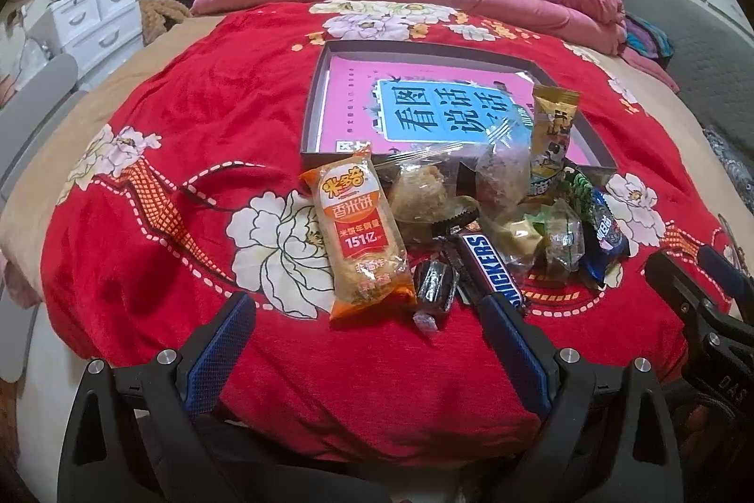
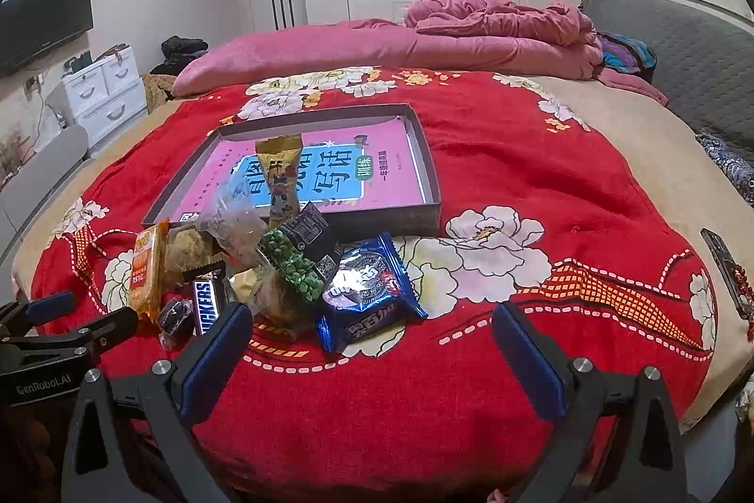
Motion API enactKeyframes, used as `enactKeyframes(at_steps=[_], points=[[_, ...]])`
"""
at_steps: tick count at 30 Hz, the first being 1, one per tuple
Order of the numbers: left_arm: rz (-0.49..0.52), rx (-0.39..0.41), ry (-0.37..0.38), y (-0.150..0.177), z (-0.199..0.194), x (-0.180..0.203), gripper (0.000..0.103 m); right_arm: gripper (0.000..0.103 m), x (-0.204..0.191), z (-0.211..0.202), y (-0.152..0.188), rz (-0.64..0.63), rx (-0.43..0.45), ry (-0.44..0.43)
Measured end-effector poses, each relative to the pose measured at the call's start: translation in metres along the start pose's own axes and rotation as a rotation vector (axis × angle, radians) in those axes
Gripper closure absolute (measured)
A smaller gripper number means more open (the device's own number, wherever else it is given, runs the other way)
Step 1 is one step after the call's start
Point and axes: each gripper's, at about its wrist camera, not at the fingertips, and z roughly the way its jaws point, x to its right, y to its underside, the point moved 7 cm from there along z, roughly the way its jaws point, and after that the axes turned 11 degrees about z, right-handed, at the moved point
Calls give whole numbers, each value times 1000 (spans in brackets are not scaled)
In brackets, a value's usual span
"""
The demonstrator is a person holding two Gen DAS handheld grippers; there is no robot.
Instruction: Organize snacks
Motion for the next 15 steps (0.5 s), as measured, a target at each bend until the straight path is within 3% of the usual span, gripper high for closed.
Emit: enactKeyframes(at_steps=[15], points=[[19,-3,12,0,1,4,7,0,1,0,1,5,-4,-1]])
